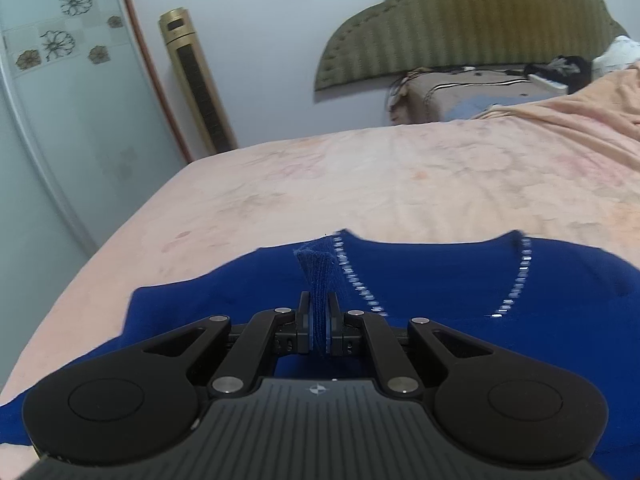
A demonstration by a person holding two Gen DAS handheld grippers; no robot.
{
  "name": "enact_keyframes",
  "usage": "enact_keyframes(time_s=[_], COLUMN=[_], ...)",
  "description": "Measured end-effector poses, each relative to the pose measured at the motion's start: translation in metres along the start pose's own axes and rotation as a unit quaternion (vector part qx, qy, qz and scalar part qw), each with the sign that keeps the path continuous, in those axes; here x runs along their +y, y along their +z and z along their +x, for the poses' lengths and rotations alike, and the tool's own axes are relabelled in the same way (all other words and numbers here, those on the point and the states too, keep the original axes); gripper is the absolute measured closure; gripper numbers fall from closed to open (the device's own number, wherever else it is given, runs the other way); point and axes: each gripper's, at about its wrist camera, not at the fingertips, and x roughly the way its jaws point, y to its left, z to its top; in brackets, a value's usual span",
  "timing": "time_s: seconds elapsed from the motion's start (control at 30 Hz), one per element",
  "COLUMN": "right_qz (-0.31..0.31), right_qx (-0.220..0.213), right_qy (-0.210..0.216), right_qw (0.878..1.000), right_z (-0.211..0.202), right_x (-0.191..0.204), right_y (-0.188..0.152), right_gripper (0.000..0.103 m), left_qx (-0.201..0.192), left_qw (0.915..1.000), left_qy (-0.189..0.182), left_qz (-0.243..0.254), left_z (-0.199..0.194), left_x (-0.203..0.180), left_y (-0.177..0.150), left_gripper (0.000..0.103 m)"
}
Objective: Fold small clothes
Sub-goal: 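Carry the sleeve across the sweater body with the right gripper, then release, then grasp the other sleeve cuff with the left gripper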
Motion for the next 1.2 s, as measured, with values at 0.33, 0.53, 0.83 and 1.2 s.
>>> enact_keyframes(time_s=[0.33, 0.53, 0.83, 1.2], right_qz=[0.008, 0.023, 0.052, 0.055], right_qx=[0.012, 0.021, 0.061, 0.093], right_qy=[0.032, 0.048, 0.112, 0.086], right_qw=[0.999, 0.998, 0.990, 0.990], right_z=[0.023, 0.039, 0.046, 0.040], right_x=[0.027, 0.035, 0.024, 0.022], right_y=[-0.001, 0.000, -0.014, -0.028], right_gripper=[0.093, 0.092, 0.066, 0.061], left_qx=[0.006, 0.008, 0.009, -0.002], left_qw=[0.9997, 0.9996, 0.9991, 0.9968], left_qy=[0.002, 0.003, 0.006, 0.031], left_qz=[-0.021, -0.026, -0.040, -0.074], left_z=[0.000, -0.004, -0.007, -0.021], left_x=[0.017, 0.022, 0.033, 0.050], left_y=[-0.007, -0.012, -0.013, -0.022], left_gripper=[0.019, 0.019, 0.019, 0.019])
